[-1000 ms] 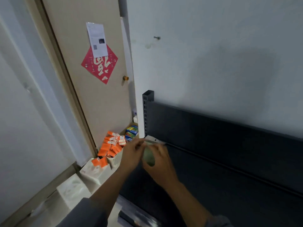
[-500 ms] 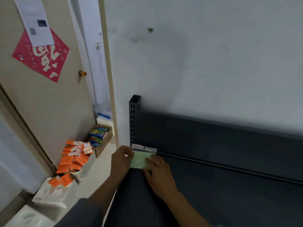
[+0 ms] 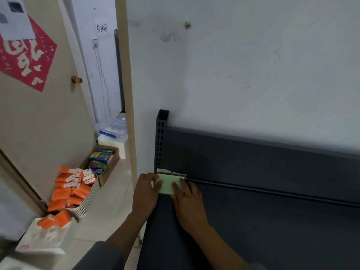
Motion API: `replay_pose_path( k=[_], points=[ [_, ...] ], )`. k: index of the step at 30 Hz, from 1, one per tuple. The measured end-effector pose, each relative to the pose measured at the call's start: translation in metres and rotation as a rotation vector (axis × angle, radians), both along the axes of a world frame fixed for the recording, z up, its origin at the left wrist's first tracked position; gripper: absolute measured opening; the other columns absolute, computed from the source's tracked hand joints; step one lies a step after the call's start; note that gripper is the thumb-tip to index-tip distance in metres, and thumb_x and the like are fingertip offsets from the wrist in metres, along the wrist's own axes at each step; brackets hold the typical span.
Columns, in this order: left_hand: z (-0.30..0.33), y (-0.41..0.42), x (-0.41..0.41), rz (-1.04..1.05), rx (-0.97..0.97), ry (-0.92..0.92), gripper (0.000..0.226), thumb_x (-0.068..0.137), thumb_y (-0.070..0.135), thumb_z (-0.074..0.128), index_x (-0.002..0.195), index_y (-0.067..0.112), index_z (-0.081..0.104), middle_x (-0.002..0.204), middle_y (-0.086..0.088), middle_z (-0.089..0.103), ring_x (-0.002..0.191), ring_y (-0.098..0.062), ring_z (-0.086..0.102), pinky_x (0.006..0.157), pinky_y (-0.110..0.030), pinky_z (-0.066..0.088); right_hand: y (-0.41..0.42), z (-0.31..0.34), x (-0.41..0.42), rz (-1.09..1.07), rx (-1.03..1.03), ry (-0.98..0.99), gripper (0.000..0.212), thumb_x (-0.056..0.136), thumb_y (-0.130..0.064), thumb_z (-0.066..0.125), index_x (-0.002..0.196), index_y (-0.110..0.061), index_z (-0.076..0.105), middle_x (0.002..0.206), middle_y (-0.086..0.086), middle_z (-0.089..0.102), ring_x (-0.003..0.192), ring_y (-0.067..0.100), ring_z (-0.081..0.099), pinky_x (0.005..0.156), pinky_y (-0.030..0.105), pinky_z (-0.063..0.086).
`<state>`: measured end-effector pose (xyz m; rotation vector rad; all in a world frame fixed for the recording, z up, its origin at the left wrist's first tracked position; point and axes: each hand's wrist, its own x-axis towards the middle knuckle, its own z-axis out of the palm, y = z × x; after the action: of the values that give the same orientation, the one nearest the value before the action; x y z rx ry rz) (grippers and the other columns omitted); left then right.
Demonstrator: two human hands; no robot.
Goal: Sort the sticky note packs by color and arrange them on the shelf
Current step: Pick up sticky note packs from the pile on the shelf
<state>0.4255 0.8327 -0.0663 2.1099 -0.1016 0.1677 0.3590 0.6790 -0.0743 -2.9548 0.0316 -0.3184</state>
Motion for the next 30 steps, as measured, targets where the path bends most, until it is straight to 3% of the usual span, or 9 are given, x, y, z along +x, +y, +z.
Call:
replay_pose_path(
  k=[3,9,13,20,30],
  points=[
    [-0.001,-0.001,-0.002,0.002,0.054,-0.03,0.022,0.098,0.033,0.062,0.115,0.02,0.065,0.112,0.002,0.053,0.106,-0.018,0.054,0.085,-0.028,0.045,-0.002,-0.002,-0.001,0.006,0.008,-0.015,0.05,0.102,-0.045,0.034,0.143,-0.022,0.053,0.151,0.007,0.047,0.134,0.034,0.047,0.108,0.048,0.044],
    [0.009,-0.013,-0.009,-0.114,0.396,-0.414,0.032,0.096,0.036,0.06,0.121,0.017,0.063,0.125,-0.006,0.051,0.114,-0.025,0.047,0.093,-0.039,0.046,-0.027,0.008,-0.019,-0.013,0.08,-0.042,0.059,0.103,-0.047,0.022,0.153,-0.021,0.037,0.159,0.005,0.035,0.144,0.028,0.033,0.117,0.044,0.032],
    [0.013,-0.035,-0.02,-0.173,0.56,-0.476,0.04,0.09,0.037,0.07,0.124,0.017,0.065,0.135,-0.01,0.052,0.123,-0.031,0.048,0.097,-0.047,0.049,-0.056,0.013,-0.031,-0.093,0.114,-0.107,0.051,0.105,-0.041,0.036,0.149,-0.018,0.044,0.155,0.008,0.041,0.142,0.029,0.036,0.115,0.044,0.037],
    [0.028,-0.126,-0.057,-0.275,0.598,-0.555,0.044,0.095,0.048,0.059,0.129,0.021,0.062,0.138,-0.008,0.052,0.126,-0.029,0.049,0.104,-0.044,0.043,-0.128,0.029,-0.08,-0.185,0.155,-0.306,0.041,0.102,-0.03,0.052,0.14,-0.013,0.053,0.139,0.007,0.055,0.124,0.023,0.048,0.105,0.039,0.046],
    [0.066,-0.362,-0.183,-0.6,0.49,-0.694,0.041,0.097,0.047,0.056,0.129,0.022,0.061,0.133,-0.004,0.054,0.122,-0.023,0.051,0.099,-0.041,0.043,-0.329,0.04,-0.24,-0.534,0.089,-0.416,0.038,0.1,-0.025,0.057,0.134,-0.009,0.057,0.13,0.01,0.059,0.12,0.029,0.053,0.099,0.042,0.05]
  ],
)
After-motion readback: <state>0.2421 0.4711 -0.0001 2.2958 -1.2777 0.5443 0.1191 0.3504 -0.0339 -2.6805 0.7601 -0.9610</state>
